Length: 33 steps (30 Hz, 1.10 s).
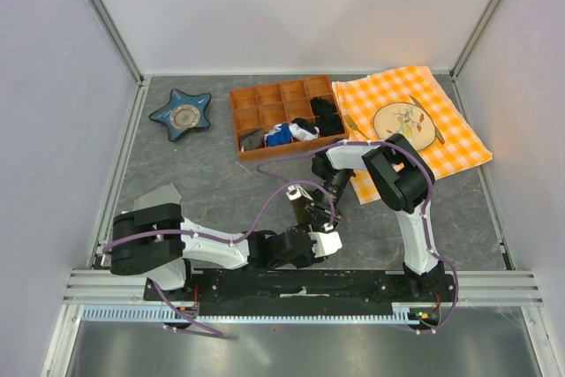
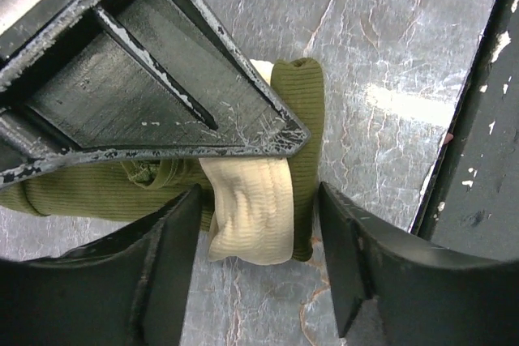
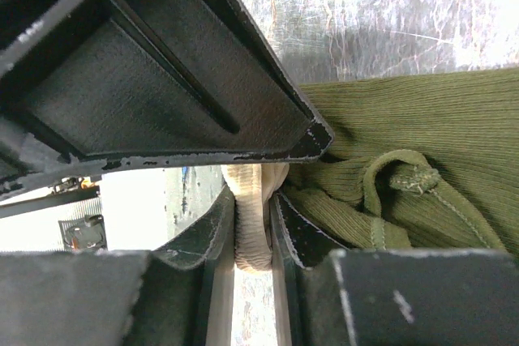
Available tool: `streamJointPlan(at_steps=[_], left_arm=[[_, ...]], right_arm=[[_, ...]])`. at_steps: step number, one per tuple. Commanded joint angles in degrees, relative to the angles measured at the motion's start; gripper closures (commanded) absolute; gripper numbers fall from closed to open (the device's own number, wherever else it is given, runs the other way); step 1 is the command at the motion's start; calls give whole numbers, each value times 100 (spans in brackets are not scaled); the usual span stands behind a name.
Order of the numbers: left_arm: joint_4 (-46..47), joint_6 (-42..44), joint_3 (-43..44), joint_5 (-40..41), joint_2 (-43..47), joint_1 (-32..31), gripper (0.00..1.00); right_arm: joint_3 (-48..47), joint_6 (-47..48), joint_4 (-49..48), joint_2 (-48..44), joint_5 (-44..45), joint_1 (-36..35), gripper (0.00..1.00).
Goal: Roll the underwear
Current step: Roll the underwear to the center of the board.
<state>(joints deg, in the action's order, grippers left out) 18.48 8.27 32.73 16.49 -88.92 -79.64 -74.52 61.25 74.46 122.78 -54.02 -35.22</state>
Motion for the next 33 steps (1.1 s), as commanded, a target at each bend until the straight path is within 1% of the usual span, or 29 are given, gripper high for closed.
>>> streamJointPlan(at_steps=[1,2,3,5,6,8,9,12,18,22,26,27,28,29,30,33], left_arm=[[-20,17,199,179,-160,-43,38],[-46,-1,207,153,-186,-43,41],[-55,-1,216,100,-204,-43,49],[-90,-36,234,56,-256,-43,60],[-90,-54,242,21,-266,-43,69],[-99,-89,243,-32,-292,-34,75],[-99,-106,243,-58,-301,-26,84],[-108,-150,243,-111,-301,-26,98],[24,-361,93,-427,-152,88,98],[24,-642,32,-822,-20,325,98],[-2,-931,-21,-1436,68,598,98],[-2,-994,-30,-1577,86,668,98],[-11,-1133,-47,-1657,112,825,98],[-28,-1213,-56,-2084,121,905,98],[-46,-1292,-65,-2236,138,993,98],[-73,-1609,-91,-2799,112,1283,98]], right_arm=[[-115,185,-151,150,155,33,75],[-115,185,-151,141,146,33,75],[-107,185,-159,150,146,33,75],[-115,185,-159,141,146,24,75],[-107,185,-151,150,155,24,74],[-106,194,-159,150,155,24,74],[-106,203,-159,141,164,33,74],[-98,211,-151,141,164,33,73],[-80,238,-151,114,172,33,71],[-71,255,-151,88,164,24,67],[-54,282,-151,36,146,42,60],[-45,273,-159,1,172,33,56],[-54,282,-142,-17,164,33,55],[-54,273,-151,-43,164,59,53],[-62,282,-151,-105,164,77,50],[-89,282,-160,-271,172,217,46]])
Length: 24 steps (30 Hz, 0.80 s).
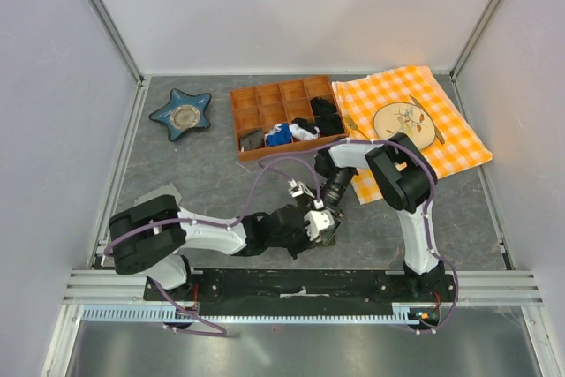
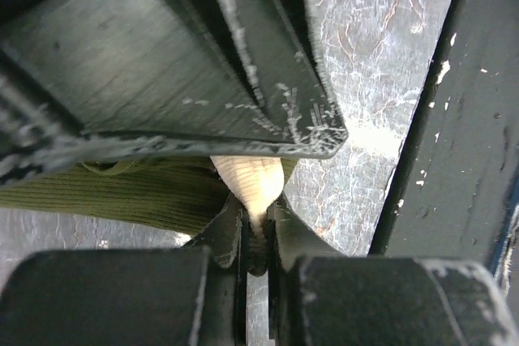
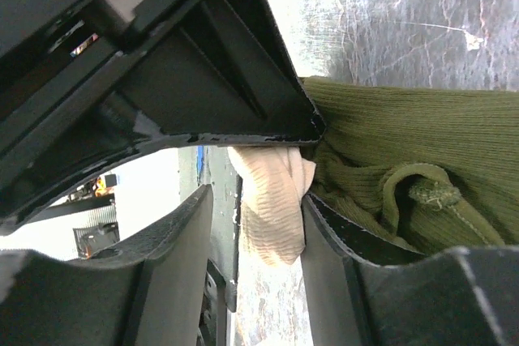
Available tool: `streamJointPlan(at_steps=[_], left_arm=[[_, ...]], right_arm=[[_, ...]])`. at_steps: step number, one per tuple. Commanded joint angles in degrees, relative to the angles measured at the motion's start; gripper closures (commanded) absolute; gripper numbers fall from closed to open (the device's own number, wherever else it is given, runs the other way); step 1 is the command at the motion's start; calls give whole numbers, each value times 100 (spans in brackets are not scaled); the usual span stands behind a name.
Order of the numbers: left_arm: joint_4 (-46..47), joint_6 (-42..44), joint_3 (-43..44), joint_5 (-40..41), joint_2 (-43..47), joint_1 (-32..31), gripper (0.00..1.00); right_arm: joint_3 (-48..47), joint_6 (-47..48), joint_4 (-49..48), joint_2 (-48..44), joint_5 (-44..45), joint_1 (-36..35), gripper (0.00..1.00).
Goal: Roll the underwear
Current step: Roll the underwear to the center of the board.
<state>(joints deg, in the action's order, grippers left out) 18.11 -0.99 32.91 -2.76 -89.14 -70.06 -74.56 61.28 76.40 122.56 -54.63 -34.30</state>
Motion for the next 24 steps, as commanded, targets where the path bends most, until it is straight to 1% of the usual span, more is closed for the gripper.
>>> streamJointPlan(at_steps=[1,2,5,10,17,20,21,22,24], left_arm=[[-35,-805,-118,-979,117,448,98],[-44,-867,-126,-1215,90,510,98],[-97,-1043,-118,-1533,-24,686,98],[-237,-1175,-21,-1797,-243,827,98],[-668,-1350,426,-2297,-630,1021,98],[-948,-1544,681,-2640,-858,1222,98],[-1010,-1666,743,-2755,-920,1345,98],[-1063,-1745,805,-2869,-990,1416,98],[-1239,-1999,998,-3290,-1271,1643,98]], right_arm=[[-85,280,-354,-294,234,178,46],[-85,288,-371,-355,234,318,45],[-67,288,-407,-593,207,625,44],[21,324,-442,-927,225,1022,43],[187,411,-591,-1550,260,1610,44],[495,368,-984,-2156,383,1664,44],[722,359,-1117,-2540,409,1673,44],[846,359,-1249,-2736,436,1664,43],[1214,455,-1575,-3288,427,1655,43]])
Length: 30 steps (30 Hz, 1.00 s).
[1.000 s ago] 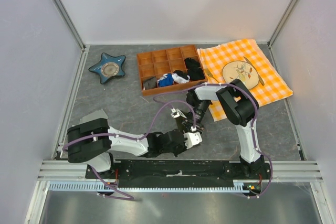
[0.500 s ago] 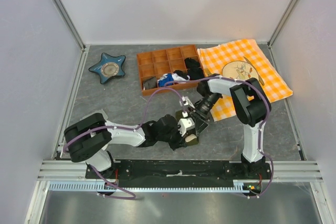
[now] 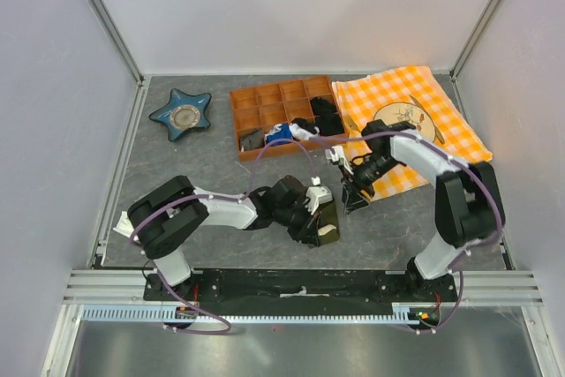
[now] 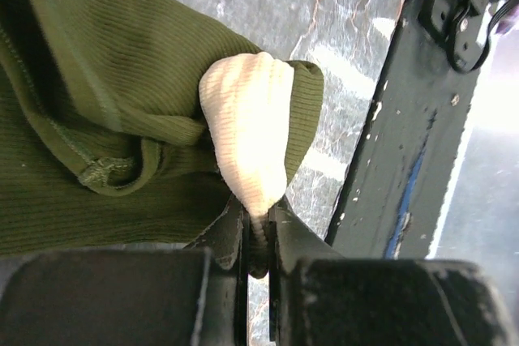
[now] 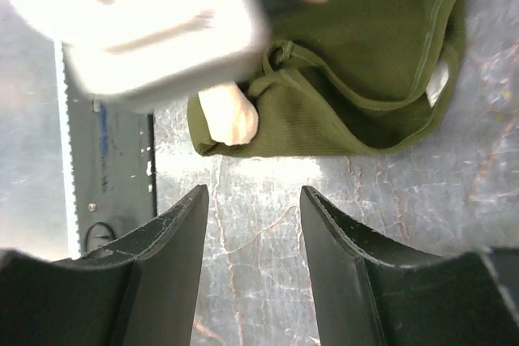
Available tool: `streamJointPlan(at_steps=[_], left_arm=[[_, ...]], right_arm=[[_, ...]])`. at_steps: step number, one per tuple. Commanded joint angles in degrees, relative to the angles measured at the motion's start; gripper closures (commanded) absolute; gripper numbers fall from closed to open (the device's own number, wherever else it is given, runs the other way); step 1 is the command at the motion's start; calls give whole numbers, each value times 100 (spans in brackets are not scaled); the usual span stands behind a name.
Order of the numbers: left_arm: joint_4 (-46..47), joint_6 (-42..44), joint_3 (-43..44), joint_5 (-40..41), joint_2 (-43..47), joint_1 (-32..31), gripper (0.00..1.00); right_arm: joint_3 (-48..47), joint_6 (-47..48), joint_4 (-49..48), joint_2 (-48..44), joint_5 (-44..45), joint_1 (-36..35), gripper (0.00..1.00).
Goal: Roll the underwear
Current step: Roll the underwear to the center of the board.
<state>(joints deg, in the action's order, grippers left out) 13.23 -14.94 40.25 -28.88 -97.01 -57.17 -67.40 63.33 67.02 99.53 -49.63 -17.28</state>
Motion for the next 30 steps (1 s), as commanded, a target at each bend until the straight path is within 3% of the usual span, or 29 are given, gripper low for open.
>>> streamJointPlan(at_steps=[1,7,14,17,30], left_arm=[[-804,-702,412,-819,-616,425,98],[-981,-1458,808,-1444,-1425,856,98],[-1147,-1653,1055,-1524,-1698,997,98],[-1279,-1617,1152,-1463,-1689,1023,98],[-1359,-1766,1284,-1295,-1628,1067,96]], right_arm=[[630,441,-699,-1144,-108,-56,43],[1395,681,-1261,-1989,49,-451,43],[2344,119,-2964,-2605,1243,-1715,42],[2424,-40,-3265,-2631,1605,-2024,41],[2705,48,-3293,-2385,2580,-2544,41]])
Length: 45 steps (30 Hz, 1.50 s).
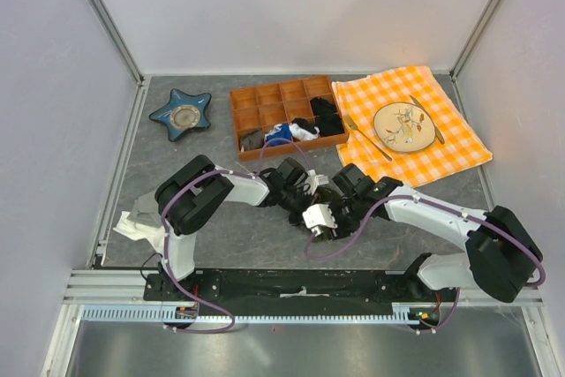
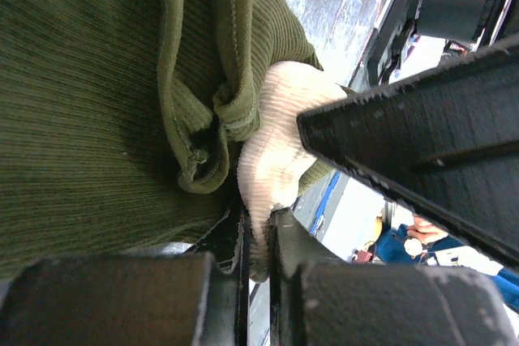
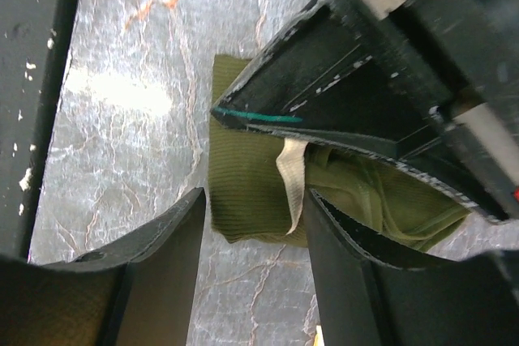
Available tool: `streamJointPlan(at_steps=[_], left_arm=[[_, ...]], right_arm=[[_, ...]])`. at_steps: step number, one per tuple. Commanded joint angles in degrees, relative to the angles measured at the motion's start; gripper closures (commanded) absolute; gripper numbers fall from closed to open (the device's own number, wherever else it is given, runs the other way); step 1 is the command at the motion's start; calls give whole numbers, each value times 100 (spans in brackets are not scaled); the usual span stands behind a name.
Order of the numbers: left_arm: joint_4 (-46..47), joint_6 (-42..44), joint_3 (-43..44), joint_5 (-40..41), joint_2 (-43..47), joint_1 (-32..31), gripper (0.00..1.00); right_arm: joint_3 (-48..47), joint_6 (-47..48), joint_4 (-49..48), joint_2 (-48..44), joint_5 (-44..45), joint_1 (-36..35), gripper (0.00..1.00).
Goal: Roll the underwear
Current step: Roll the underwear to the center of the board.
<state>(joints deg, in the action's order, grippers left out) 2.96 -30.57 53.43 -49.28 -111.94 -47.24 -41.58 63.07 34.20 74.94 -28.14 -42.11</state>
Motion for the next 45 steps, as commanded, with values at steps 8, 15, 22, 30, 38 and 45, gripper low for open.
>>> streamJointPlan(at_steps=[8,15,22,30,38,45], left_arm=[[90,-563,-113,876,40,101,83],[564,-758,-631,1376,927,145,53],[1284,-170,-1894,2254,2412,119,45],[2972,1789,-3724,3389,4478,-933,43],[2659,4117,-2980,3996,3955,-1788,41],[2270,5209,-1645,4294,2346,-2069,40]], right_arm=[[484,109,70,2,643,-61,46],[265,-172,140,539,617,-61,67],[-139,-251,718,829,-155,342,75],[-895,679,2195,1786,-1754,1468,75],[-1712,1480,3356,3140,-2160,2075,74],[-1792,1656,3489,3334,-2213,2286,74]])
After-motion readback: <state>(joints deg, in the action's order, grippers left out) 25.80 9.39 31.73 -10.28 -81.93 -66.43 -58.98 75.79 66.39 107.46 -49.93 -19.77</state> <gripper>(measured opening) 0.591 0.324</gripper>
